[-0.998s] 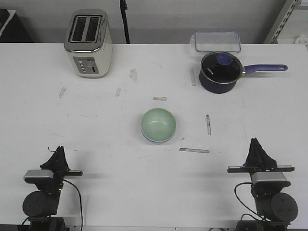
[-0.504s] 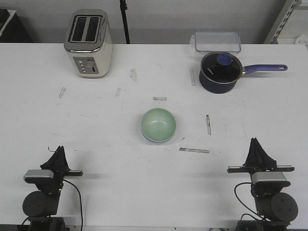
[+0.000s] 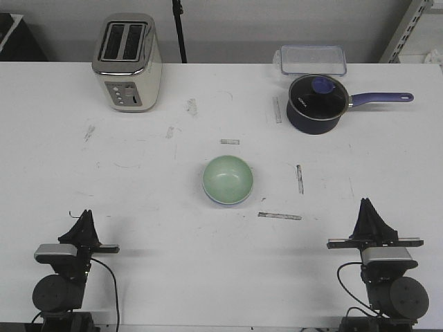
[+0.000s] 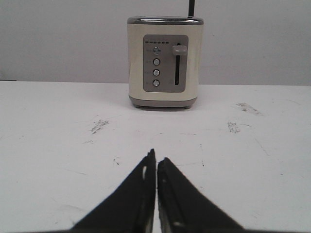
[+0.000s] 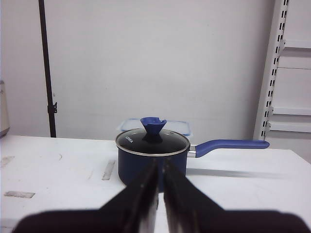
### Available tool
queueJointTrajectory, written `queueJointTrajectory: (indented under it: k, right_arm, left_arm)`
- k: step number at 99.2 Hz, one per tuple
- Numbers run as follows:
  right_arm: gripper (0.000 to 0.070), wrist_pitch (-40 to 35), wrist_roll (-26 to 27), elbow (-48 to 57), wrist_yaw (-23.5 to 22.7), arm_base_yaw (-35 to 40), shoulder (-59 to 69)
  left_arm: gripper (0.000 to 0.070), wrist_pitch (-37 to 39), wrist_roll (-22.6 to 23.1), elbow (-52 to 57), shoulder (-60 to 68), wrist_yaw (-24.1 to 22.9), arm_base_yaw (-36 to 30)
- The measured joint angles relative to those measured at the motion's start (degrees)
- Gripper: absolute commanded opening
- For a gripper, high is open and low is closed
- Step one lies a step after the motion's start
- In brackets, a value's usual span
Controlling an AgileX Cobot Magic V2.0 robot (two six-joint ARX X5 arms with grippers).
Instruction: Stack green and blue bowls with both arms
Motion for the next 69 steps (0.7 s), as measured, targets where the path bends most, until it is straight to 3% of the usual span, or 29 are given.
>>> queueJointTrajectory:
  k: [37,69]
  right_arm:
    - [0.0015,-0.59,-0.02,-0.72,-0.44,0.00,-0.13]
    - [0.0015,1.57,0.92,-13.62,-0.46,0.02,-7.63]
  left_arm:
    - [0.0002,0.00,0.00,0.00,0.00,0.00,0.00]
    - [0.0002,-0.02,0.00,0.00,0.00,0.00,0.00]
